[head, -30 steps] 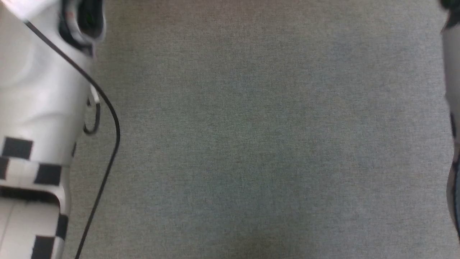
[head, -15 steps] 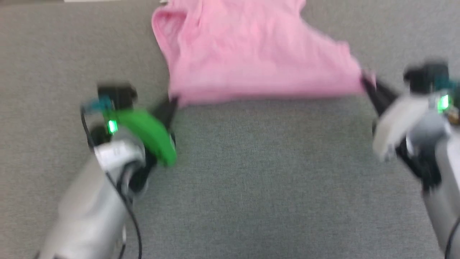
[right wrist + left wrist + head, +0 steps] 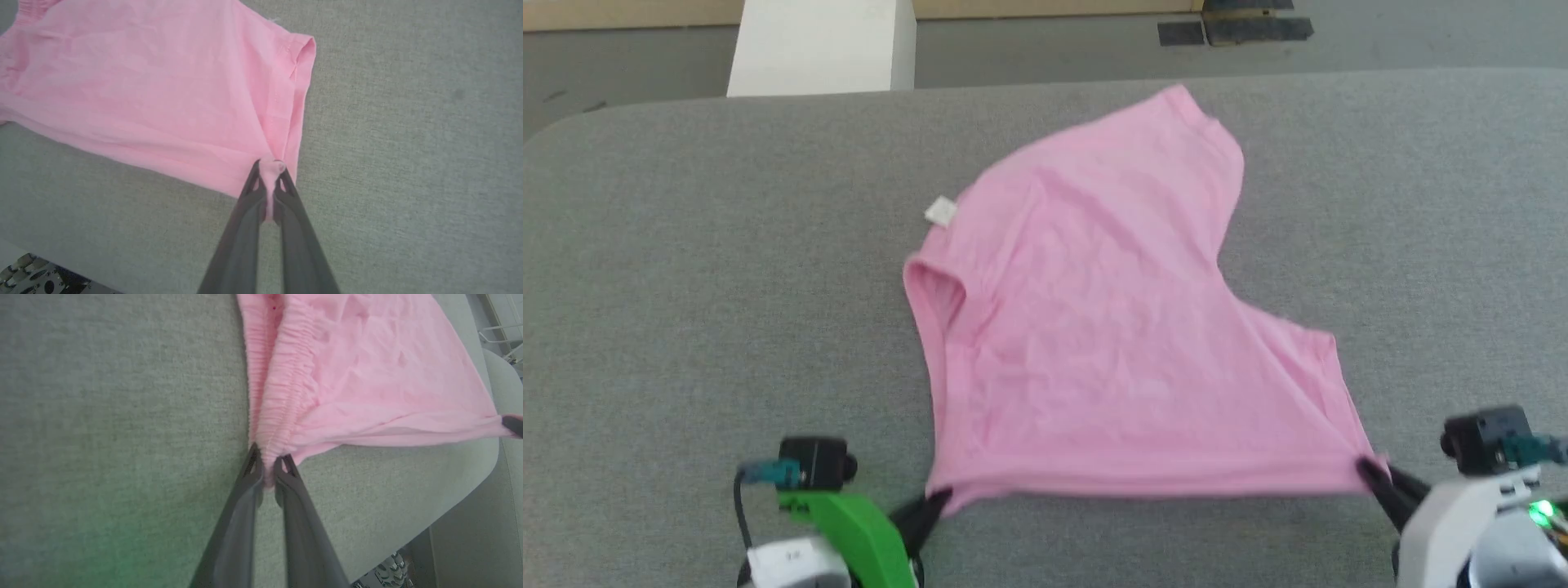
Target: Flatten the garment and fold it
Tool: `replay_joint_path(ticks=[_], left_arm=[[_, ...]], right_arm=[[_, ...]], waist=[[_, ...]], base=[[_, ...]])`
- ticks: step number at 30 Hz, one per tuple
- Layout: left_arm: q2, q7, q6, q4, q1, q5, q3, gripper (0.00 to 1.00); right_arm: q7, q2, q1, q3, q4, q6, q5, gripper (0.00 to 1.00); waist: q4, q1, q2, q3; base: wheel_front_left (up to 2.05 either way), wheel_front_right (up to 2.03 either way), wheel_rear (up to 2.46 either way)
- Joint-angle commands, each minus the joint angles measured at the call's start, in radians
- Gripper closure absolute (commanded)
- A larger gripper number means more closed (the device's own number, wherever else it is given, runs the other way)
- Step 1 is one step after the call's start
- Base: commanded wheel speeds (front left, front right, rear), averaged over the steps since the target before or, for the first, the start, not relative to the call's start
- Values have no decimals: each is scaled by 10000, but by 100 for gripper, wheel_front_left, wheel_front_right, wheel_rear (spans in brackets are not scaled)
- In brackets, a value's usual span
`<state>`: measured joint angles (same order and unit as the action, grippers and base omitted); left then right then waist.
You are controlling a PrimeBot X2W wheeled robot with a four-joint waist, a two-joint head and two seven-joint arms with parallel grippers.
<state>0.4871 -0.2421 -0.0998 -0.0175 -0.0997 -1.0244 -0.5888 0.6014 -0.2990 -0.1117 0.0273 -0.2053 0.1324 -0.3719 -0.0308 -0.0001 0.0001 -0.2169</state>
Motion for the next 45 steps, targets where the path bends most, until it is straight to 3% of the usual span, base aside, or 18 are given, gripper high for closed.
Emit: replay_joint_path(ticks=[1, 7, 16, 23, 29, 40, 45], left_arm=[[242, -203, -199, 231, 547, -168, -41, 100], [714, -205, -618, 1633, 1380, -82, -50, 100], [-317, 1142, -111, 1803, -143, 991, -120, 100], [-1422, 1817, 282, 420, -2035, 1469, -112, 100], [-2142, 2550, 335, -1067, -3322, 1751, 145, 100], [-3032, 3560, 207, -3212, -5226, 2014, 604, 100], [-3245, 3529, -8, -3784, -5785, 2160, 561, 100]], right_arm=[[279, 124, -428, -226, -248, -17, 164, 100], [696, 494, -1296, -933, -1238, -17, 609, 100], [-551, -297, 790, -415, -1010, -17, 1147, 100], [-1211, -1421, 4012, 597, 857, -17, 1016, 100], [-1704, -1925, 6447, 1594, 2516, -17, 871, 100], [-2543, -2098, 10208, 3324, 5560, -17, 872, 100], [-2543, -1979, 11402, 4122, 6768, -17, 827, 100]], waist=[[62, 1, -1, 169], [227, 1, -1, 295], [590, 1, -1, 98], [964, 1, -1, -540], [1378, 1, -1, -1278], [1925, 1, -1, -2744], [2144, 1, -1, -3215]], base=[[0, 0, 0], [0, 0, 0], [0, 0, 0], [0, 0, 0], [0, 0, 0], [0, 0, 0], [0, 0, 0]])
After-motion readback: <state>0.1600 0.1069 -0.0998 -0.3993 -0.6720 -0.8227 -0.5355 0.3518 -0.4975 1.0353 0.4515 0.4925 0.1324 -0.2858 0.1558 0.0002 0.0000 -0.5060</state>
